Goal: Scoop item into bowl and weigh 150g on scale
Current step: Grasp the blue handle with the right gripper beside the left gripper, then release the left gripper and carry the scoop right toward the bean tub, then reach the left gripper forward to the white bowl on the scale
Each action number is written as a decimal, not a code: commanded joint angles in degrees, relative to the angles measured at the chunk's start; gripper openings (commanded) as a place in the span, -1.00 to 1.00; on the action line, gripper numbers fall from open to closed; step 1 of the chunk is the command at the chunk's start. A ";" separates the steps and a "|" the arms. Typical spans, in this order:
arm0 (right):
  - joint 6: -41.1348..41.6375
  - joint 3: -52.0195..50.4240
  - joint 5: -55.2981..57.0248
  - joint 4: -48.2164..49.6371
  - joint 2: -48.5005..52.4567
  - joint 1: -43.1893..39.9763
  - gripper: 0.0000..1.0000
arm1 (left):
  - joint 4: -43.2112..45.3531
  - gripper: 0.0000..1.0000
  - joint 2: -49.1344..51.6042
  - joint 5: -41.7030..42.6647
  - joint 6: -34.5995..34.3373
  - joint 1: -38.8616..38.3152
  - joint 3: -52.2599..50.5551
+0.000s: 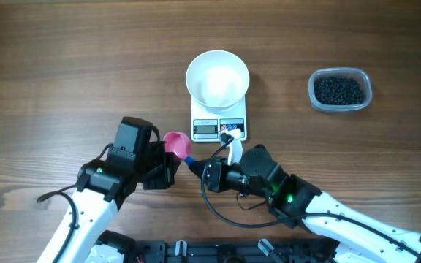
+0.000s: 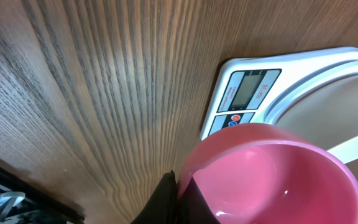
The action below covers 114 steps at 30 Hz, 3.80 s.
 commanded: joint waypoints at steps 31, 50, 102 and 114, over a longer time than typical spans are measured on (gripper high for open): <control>-1.73 1.16 6.84 3.02 -0.39 0.52 -0.91 | -0.72 -0.54 -0.13 1.03 0.28 -0.31 0.15; -23.69 14.21 12.39 -43.32 -11.19 -6.40 -0.91 | 2.51 0.38 -11.61 1.88 31.41 6.56 0.17; -14.60 46.21 36.02 -103.91 -40.63 -6.40 -0.92 | -1.53 -0.93 -4.35 -6.19 65.61 -7.32 10.49; -14.32 46.21 41.57 -100.26 -28.20 -6.40 -0.92 | 1.73 -0.92 19.32 -20.20 66.60 -20.74 18.05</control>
